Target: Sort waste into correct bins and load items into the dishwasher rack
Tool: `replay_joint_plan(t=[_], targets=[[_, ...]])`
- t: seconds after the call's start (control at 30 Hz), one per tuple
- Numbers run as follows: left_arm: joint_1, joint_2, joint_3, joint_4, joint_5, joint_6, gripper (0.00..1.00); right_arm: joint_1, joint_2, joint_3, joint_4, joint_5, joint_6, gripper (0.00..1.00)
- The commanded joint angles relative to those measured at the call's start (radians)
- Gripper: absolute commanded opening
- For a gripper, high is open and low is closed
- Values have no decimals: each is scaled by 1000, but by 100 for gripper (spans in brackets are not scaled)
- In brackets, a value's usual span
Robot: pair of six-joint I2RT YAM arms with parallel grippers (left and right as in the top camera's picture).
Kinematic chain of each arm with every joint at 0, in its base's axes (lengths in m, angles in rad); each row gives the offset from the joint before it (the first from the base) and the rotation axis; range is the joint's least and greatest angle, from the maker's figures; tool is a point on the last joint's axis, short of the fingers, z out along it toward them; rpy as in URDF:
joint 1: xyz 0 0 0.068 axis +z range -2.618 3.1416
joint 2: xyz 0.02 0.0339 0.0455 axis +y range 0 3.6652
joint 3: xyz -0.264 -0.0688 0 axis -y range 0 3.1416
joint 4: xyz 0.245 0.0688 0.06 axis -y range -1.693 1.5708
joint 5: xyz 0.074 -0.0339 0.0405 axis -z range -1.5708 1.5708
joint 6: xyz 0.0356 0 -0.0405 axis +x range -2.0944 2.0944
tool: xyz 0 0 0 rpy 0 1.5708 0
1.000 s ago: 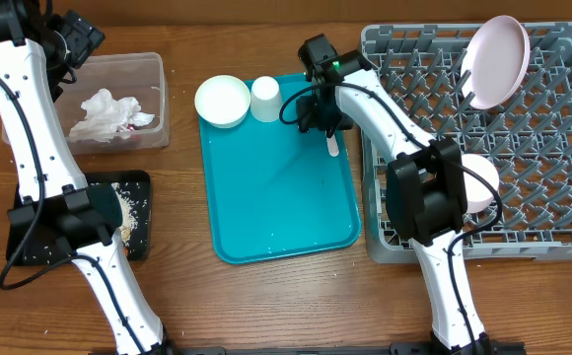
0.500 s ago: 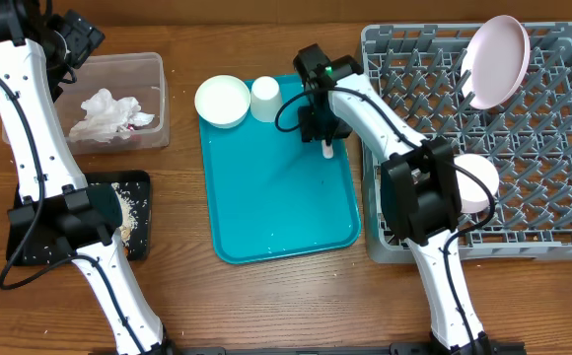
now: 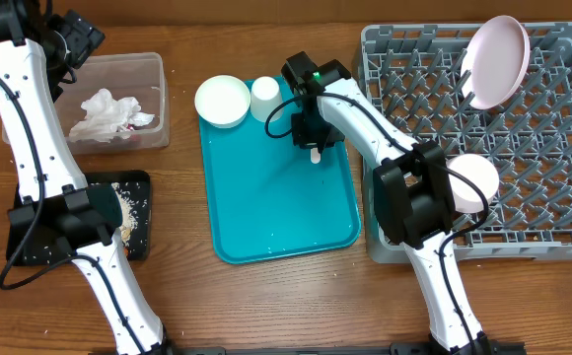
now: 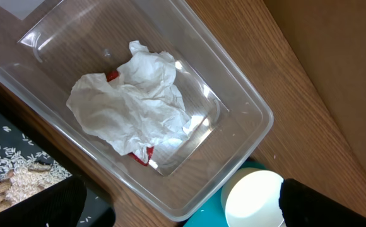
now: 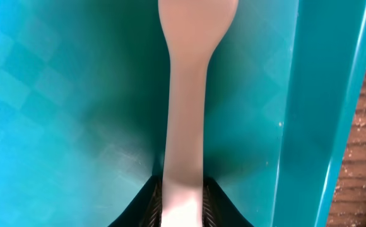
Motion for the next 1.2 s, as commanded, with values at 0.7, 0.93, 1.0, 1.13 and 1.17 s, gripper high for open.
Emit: replay_joint_plan(t=[0.7, 0.93, 1.0, 1.13, 1.17], targets=[[-7, -2, -1, -2, -7, -6, 100, -84, -10, 259, -158, -106, 27, 51], [-7, -2, -1, -2, -7, -6, 100, -48, -7, 129, 3, -101, 27, 59], [-7, -2, -1, -2, -7, -6, 100, -42, -7, 93, 35, -94, 28, 59], [-7, -2, -1, -2, -7, -6, 100, -40, -6, 52, 72, -93, 29, 58], [-7, -2, -1, -2, -7, -6, 100, -40, -5, 47, 77, -89, 31, 58]])
